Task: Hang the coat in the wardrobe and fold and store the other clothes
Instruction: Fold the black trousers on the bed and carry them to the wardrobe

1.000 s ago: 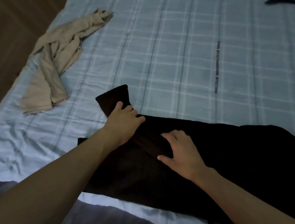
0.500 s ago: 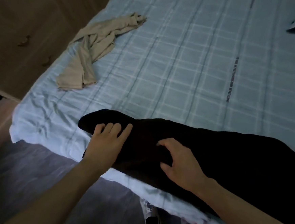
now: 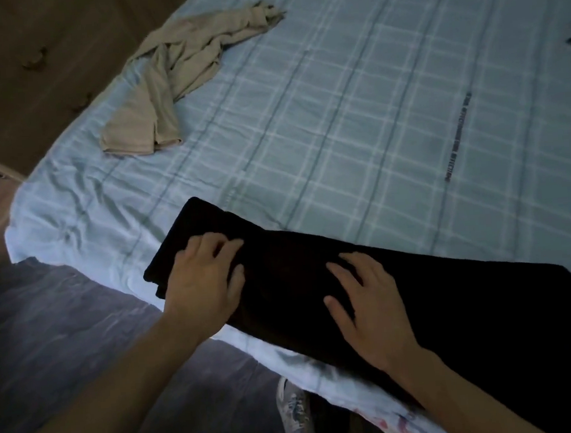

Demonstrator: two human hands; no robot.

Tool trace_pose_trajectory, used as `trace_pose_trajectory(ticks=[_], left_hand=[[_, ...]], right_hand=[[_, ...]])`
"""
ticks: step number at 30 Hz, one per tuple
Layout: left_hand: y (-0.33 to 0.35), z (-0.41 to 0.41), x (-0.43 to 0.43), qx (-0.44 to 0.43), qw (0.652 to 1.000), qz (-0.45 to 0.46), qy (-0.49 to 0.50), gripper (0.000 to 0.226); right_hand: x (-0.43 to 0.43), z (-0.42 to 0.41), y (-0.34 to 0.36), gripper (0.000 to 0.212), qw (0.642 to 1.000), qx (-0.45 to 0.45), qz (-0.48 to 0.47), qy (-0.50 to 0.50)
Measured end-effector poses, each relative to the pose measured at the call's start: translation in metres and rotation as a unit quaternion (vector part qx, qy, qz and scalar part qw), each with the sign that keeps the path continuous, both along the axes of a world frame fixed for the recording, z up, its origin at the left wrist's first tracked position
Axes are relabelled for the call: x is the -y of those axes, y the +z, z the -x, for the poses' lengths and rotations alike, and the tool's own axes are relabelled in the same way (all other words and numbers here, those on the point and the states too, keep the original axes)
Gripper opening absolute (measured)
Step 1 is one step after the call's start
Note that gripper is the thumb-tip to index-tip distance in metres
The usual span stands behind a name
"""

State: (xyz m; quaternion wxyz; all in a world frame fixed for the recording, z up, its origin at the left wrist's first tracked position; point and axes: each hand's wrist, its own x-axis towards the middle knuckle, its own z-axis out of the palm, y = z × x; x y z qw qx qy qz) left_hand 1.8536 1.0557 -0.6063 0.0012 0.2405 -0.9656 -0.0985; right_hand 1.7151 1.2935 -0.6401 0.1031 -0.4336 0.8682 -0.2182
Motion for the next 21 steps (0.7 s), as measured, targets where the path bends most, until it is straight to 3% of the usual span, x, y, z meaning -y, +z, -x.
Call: trace_pose_trajectory(ticks=[3,6,11,18,21], left_hand=[[-0.017,0.020,0.009,0.073,0.996,0.052,-0.016,0.067],[-0.053,0.015,0.032,0.155,0.987,0.051,-0.007,0.077],[-0.082,0.013,0.055,0.135,0.990,0.032,0.004,0.081],[-0.074,0.016,0.048,0.125,0.992,0.007,0.010,0.084],[-0.053,0.021,0.015,0.062,0.996,0.016,-0.058,0.076]], right_hand=[[0.002,-0.009,-0.015,0.082,0.990,-0.006,-0.144,0.013],[0.008,-0.015,-0.032,0.090,0.981,-0.008,-0.196,0.011],[0.033,0.002,-0.047,0.100,0.975,-0.023,-0.220,-0.030],[0.032,0.000,-0.036,0.101,0.977,0.002,-0.211,-0.021],[0.020,-0.029,-0.028,0.093,0.983,0.007,-0.182,-0.009]])
